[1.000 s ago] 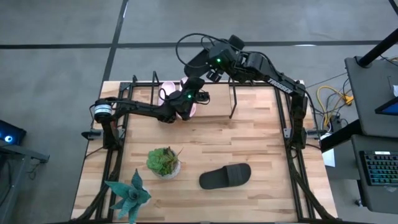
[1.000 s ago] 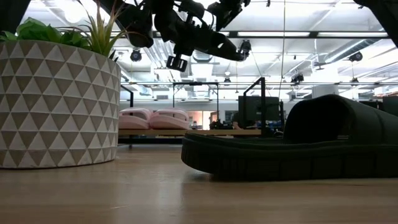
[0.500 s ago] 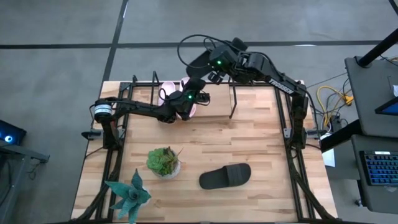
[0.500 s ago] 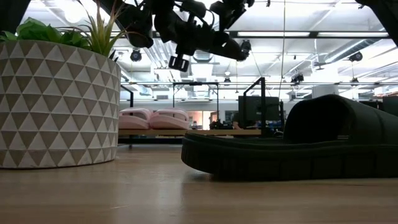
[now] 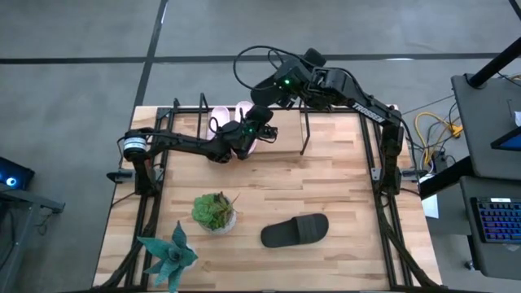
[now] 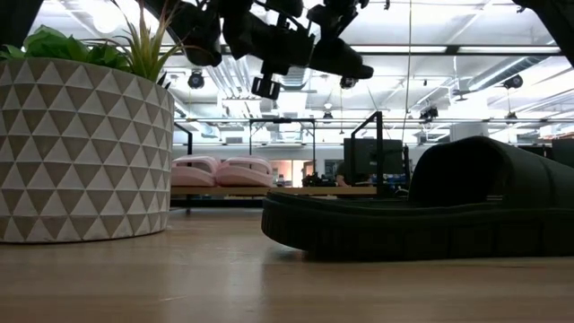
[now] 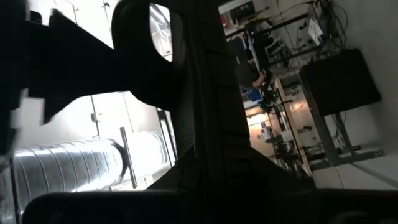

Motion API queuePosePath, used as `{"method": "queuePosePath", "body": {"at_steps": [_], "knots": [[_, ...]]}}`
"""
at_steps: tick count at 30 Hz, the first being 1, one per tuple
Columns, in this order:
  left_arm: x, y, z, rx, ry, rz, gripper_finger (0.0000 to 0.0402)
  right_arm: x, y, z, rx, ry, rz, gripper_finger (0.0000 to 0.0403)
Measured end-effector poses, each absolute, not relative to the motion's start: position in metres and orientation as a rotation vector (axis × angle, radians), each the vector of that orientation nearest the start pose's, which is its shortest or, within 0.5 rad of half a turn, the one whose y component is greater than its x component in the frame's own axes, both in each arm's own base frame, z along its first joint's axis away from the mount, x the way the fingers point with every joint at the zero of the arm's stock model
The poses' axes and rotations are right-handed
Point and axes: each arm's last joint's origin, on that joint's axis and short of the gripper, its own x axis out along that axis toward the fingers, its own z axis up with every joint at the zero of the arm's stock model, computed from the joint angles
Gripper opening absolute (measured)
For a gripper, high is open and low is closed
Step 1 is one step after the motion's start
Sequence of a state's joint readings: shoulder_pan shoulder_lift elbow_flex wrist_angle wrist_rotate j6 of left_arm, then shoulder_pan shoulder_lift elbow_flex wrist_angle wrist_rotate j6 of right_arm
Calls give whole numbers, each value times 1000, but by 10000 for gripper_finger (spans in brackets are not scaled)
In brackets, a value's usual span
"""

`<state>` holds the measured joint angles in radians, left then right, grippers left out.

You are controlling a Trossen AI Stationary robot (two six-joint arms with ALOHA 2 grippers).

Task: Pick and place slides into the shelf
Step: Put the top black slide on the shelf

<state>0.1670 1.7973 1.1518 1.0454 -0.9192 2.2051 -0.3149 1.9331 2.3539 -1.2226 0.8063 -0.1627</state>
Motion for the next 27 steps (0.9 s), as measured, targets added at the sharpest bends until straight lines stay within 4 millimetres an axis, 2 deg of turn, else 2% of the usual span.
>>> {"method": "queuePosePath", "body": {"at_steps": [9, 13, 18, 23, 27], "knots": [[381, 83, 296, 1772, 886, 985, 43, 347, -140, 442, -386, 935, -1018, 177], [381, 81, 297, 1770, 878, 987, 43, 344, -143, 442, -418, 959, -1053, 163], [380, 80, 300, 1757, 847, 1016, 43, 342, -145, 439, -441, 1015, -1039, 110], [380, 79, 300, 1757, 844, 1016, 43, 344, -148, 431, -492, 1096, -1012, 24], [380, 79, 300, 1750, 844, 1022, 43, 348, -150, 427, -522, 1117, -1005, 13]]}}
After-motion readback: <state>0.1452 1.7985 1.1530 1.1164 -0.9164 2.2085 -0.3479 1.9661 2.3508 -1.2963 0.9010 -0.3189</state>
